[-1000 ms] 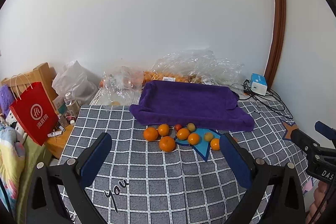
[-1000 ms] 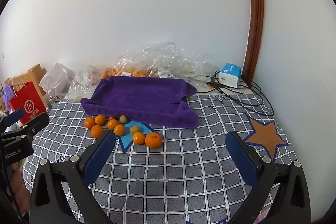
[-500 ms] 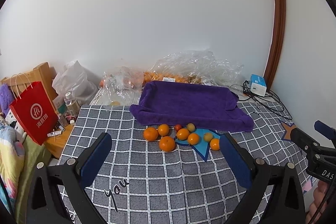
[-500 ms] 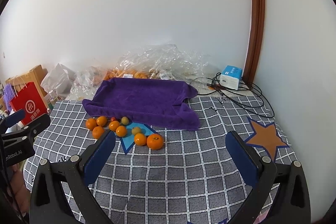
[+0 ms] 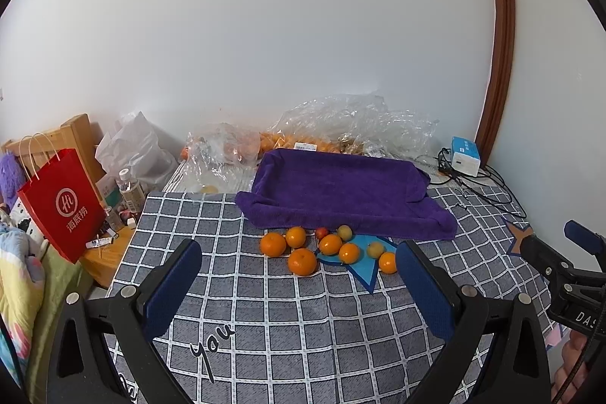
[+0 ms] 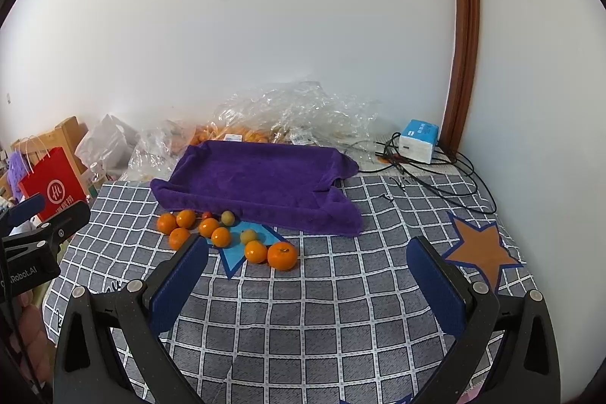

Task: Organize fruits

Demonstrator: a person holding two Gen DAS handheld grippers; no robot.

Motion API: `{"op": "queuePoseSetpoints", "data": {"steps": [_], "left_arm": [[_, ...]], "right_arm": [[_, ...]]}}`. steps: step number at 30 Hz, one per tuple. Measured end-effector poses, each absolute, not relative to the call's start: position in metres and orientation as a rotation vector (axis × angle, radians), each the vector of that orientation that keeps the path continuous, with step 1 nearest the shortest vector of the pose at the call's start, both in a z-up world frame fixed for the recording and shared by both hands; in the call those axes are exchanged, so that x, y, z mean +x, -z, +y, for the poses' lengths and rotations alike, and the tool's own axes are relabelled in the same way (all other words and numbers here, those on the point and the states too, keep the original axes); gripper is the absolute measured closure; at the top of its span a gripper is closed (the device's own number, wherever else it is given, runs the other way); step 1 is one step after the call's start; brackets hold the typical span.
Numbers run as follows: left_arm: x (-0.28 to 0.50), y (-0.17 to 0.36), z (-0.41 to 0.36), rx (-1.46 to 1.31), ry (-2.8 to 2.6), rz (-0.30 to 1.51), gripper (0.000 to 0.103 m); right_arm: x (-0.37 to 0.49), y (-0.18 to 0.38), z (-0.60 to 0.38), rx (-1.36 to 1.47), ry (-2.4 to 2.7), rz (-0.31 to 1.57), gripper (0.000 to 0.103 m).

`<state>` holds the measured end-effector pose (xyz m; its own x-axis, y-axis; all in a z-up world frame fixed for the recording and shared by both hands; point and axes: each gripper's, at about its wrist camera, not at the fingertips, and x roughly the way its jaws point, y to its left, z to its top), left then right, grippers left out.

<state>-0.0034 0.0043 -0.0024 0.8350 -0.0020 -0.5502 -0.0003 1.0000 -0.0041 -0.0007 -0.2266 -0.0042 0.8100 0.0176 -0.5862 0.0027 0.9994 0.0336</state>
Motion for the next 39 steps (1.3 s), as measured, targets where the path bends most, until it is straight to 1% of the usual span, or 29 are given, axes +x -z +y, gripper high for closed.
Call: {"op": "queuePoseSetpoints", "data": {"steps": [39], "left_arm": [[-0.006, -0.0015, 0.0081, -0.012, -0.008, 0.574, 0.0]], "right_arm": [[-0.0001, 0.0036, -0.2251, 0.026, -0.001, 0.624, 0.0]]}}
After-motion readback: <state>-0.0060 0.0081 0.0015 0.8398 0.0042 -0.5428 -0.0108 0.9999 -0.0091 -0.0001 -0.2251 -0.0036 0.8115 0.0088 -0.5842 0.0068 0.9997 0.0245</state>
